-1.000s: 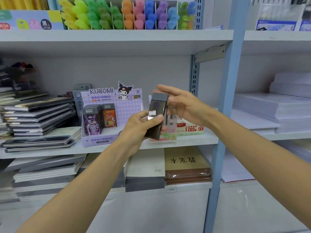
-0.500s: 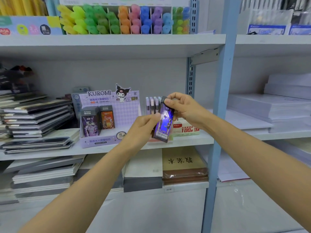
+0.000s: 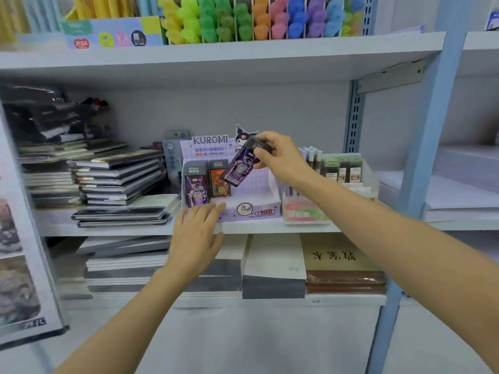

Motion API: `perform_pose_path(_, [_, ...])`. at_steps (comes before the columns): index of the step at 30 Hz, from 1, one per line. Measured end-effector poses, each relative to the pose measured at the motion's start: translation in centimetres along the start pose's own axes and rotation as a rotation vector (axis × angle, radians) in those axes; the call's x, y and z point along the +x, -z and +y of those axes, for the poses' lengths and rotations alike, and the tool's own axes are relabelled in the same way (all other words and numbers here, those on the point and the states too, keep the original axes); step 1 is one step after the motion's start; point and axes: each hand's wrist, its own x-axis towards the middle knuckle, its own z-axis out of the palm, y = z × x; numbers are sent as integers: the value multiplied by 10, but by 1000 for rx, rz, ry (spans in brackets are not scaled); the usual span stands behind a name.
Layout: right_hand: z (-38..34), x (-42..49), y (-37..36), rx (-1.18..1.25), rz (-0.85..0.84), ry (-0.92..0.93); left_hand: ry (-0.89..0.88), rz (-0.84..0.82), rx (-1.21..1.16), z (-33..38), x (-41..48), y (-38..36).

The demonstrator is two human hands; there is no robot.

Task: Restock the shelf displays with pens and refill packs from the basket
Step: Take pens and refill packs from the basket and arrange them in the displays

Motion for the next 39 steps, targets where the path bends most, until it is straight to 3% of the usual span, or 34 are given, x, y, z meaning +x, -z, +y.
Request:
perform_pose_path(6, [14,21,-48,-220,-75,84,-42,71,48,-6,-2,-8])
perform_pose_path(14, [12,47,-50,-497,-258,61,-52,92,54,-8,-2,-14])
perform_pose_path(18, [9,45,-68,-575,-194,146,-54,93,63,-8,-2,-14])
perform_pose_path(25, [28,36,-77,-402,-104,161,-56,88,71,-7,-2,-15])
perform_pose_path(33, [29,21,-77,-521,-34,162,-37,44,30,-5,-3,-12])
perform_pose_path(39, [34,-64,-82,-186,144,427,3,366,-207,24,-72,-56])
